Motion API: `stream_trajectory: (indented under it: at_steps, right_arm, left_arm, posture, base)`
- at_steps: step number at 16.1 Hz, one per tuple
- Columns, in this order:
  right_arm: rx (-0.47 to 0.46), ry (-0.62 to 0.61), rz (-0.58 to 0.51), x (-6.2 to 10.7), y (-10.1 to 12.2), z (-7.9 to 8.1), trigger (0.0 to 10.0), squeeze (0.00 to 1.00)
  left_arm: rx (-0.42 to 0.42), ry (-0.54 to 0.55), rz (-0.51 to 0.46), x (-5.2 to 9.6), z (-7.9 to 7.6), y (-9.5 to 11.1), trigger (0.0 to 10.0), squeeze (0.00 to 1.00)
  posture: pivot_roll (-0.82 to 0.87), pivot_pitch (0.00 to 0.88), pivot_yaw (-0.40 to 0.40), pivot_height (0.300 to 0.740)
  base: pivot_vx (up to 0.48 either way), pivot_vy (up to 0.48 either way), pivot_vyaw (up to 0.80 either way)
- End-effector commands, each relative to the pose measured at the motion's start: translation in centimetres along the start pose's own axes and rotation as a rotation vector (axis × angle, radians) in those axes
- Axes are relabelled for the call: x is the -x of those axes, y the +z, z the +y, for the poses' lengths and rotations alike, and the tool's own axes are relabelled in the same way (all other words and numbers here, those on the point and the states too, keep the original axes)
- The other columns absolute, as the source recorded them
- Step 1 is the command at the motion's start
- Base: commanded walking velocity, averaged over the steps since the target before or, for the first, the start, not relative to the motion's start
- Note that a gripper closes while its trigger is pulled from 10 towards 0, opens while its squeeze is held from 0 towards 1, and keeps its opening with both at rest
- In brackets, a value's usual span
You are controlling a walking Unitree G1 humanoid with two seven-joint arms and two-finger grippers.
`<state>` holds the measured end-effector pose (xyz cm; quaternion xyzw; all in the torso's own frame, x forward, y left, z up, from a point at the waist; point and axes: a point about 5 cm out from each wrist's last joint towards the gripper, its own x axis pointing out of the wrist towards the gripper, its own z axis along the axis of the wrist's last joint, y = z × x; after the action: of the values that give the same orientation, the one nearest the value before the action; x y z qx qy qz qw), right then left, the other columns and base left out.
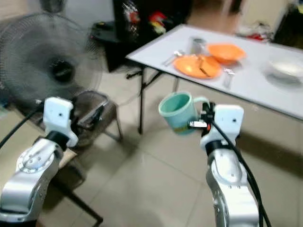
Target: Setting the table
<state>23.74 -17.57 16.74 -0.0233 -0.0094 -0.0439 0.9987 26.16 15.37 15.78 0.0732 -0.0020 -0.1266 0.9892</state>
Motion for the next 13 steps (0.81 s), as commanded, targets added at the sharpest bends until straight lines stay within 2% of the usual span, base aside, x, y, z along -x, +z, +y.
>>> stream_trajectory:
  at_steps: [1,3,5,7,10,13]
  right_arm:
    - [-0.005,-0.006,-0.013,0.05,0.43,-0.08,10.0,0.00]
    - [0.004,-0.030,0.002,-0.03,0.07,-0.25,10.0,0.00]
    - [0.024,-0.037,0.007,0.16,0.04,-0.69,10.0,0.00]
    - [0.031,-0.047,0.002,-0.17,0.21,-0.87,10.0,0.00]
    - [0.030,-0.026,-0.012,-0.20,0.33,-0.81,10.0,0.00]
    - [0.034,0.018,-0.017,-0.27,0.47,-0.51,10.0,0.00]
  left_arm:
    - [-0.018,-0.019,-0.029,-0.05,-0.09,0.75,10.0,0.00]
    - [-0.008,0.007,-0.016,0.16,0.25,0.31,10.0,0.00]
    - [-0.012,-0.060,-0.026,0.36,-0.49,0.62,10.0,0.00]
    - [0.000,-0.022,-0.013,0.24,-0.09,0.32,10.0,0.00]
    - [0.003,-0.053,-0.032,0.18,-0.47,0.71,10.0,0.00]
    - [0.009,-0.065,-0.024,0.41,-0.56,0.53,10.0,0.00]
  posture:
    - [0.05,0.000,0.026,0.740]
    - [0.04,0.000,0.039,0.740]
    - [0.04,0.000,0.027,0.740]
    - [0.04,0.000,0.033,0.740]
    - [0.05,0.000,0.013,0.740]
    - [0.06,0.000,0.003,0.740]
  base:
    - [0.000,0.000,-0.80]
    - [0.000,0.000,-0.80]
    - [0.000,0.000,-0.80]
    - [0.000,0.000,-0.80]
    - [0.089,0.000,-0.75]
    - [0.306,0.000,0.00]
